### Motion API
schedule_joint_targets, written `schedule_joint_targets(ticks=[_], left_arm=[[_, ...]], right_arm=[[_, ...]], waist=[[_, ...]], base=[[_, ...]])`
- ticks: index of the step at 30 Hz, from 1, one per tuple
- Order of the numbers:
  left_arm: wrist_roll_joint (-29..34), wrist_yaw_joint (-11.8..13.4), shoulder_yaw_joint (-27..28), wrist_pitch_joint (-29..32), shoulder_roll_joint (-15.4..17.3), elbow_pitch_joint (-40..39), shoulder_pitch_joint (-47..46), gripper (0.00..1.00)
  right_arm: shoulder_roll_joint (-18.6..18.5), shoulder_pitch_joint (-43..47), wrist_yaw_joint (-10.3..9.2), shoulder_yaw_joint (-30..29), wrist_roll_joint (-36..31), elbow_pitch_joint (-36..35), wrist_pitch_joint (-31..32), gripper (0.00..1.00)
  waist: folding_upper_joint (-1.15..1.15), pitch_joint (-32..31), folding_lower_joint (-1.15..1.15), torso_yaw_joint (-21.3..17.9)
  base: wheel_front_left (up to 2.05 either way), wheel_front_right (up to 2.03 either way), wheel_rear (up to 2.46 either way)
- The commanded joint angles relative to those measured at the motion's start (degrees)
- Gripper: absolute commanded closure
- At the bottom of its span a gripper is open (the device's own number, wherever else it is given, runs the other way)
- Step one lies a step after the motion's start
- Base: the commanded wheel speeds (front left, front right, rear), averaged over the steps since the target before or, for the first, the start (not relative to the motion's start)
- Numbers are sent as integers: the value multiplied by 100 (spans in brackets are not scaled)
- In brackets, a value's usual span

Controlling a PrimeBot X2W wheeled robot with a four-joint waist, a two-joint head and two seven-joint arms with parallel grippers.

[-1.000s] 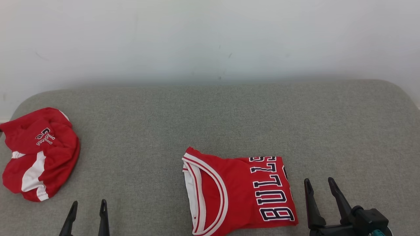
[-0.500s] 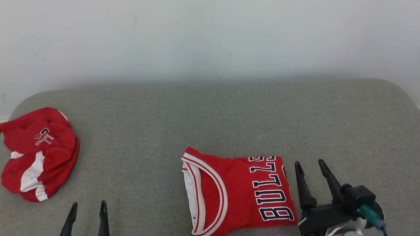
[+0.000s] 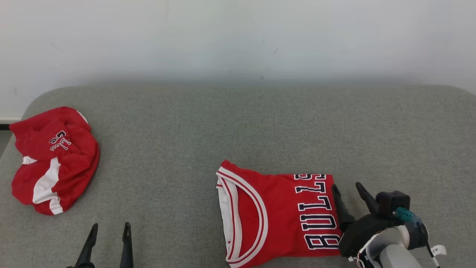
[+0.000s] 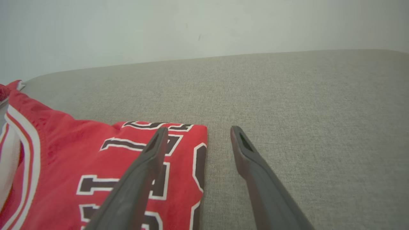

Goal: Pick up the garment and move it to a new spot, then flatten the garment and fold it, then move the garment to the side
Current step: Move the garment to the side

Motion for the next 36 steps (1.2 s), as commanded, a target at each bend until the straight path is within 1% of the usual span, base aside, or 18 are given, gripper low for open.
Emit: schedule_joint_targets(ticks=[1,7,10,13,14,15,16,17,23,27,36], left_arm=[[-14,4,-13,-18,-3,11,-75,0],[-36,4,-38,-18,35,21,-174,0],[-50,4,-29,-18,43,32,-195,0],[-69,4,-11,-18,42,43,-200,0],[-72,4,-4,-18,42,45,-203,0],[-75,4,0,-18,40,46,-208,0],[-85,4,7,-18,39,44,-216,0],[-93,4,14,-18,35,40,-224,0],[-120,4,25,-18,16,12,-271,0],[-158,4,20,-18,3,1,-341,0],[-260,4,-189,-18,66,-80,-664,0]], right_arm=[[0,-107,-15,56,20,173,31,0],[88,-357,-15,180,98,903,56,0],[127,-396,-15,202,83,1200,55,0],[204,-367,-15,301,200,1458,142,0],[213,-355,-15,323,251,1530,164,2],[232,-352,-15,349,306,1584,204,51],[252,-355,-15,404,355,1629,240,83],[254,-360,-15,452,401,1668,273,100],[167,-593,-16,620,593,1674,171,100],[37,-1034,-16,734,722,1593,124,100],[-675,-2250,-16,876,840,1708,210,100]], waist=[[-1,86,0,56],[-1,226,0,117],[-1,245,0,128],[-1,258,0,131],[-1,264,0,129],[-1,273,0,127],[-1,283,0,125],[-1,295,0,123],[-1,393,0,120],[-1,542,0,106],[-1,1148,0,136]], base=[[0,0,0],[0,0,0],[0,0,0],[0,0,0],[0,0,0],[0,0,0],[0,0,0],[0,0,0],[0,0,0],[0,0,0],[0,0,0]])
